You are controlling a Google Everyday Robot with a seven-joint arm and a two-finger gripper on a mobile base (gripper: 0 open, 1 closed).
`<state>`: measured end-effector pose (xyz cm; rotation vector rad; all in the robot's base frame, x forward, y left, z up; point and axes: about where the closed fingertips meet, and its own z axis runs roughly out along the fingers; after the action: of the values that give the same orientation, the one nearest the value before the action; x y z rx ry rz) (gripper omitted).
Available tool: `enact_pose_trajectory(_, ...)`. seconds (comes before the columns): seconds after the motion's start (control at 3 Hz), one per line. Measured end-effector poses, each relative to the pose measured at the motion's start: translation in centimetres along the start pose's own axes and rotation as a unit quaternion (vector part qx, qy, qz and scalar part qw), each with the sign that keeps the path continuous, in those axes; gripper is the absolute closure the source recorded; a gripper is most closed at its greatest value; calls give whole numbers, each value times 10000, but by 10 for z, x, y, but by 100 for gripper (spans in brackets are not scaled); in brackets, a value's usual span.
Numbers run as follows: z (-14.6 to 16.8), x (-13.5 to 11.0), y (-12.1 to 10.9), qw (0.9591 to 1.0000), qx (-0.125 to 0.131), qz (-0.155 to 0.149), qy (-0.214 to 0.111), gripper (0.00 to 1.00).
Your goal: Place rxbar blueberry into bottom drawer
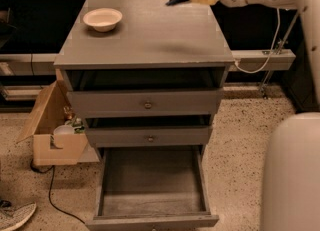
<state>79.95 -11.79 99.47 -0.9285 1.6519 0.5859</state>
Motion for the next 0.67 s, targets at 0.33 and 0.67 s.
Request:
enact_pose_trajectory(0.33, -25, -24, 45, 9988, 22, -145, -467, 100)
enact_pose_trajectory(0.67, -24, -23, 46, 9988, 6, -143, -459, 100)
